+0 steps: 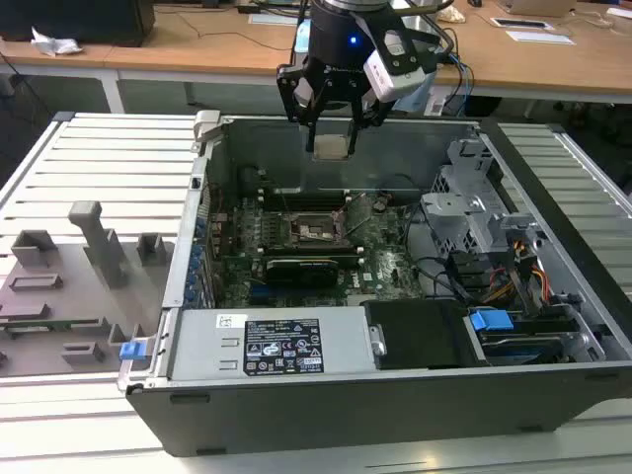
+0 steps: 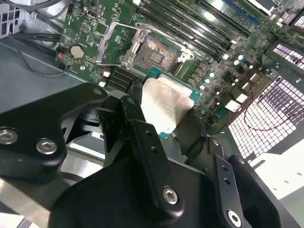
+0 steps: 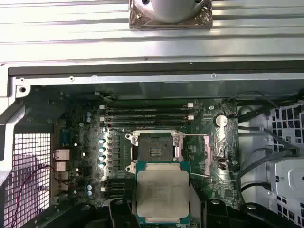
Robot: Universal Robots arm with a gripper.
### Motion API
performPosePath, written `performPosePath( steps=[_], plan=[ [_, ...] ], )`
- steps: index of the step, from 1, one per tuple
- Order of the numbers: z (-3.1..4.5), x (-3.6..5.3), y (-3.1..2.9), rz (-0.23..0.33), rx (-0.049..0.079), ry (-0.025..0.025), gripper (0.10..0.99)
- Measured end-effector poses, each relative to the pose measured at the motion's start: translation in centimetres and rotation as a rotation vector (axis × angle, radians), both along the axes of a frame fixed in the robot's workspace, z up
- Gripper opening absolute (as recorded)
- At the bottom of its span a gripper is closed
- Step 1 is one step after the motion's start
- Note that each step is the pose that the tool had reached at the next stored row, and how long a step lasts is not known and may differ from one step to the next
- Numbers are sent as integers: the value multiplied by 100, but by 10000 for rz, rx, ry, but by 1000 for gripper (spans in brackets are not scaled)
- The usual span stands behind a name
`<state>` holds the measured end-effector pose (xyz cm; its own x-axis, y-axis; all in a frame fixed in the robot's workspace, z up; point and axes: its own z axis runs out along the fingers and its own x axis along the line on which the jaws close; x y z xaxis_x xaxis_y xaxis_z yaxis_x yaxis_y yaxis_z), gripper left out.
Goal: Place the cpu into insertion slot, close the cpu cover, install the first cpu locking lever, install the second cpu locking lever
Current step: 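Place the cpu into insertion slot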
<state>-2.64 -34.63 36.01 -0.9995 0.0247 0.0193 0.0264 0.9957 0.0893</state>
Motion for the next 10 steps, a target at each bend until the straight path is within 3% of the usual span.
performPosePath(
  steps=[10],
  plan=[
    [0, 0, 0, -911, -3, -1, 533]
  ],
)
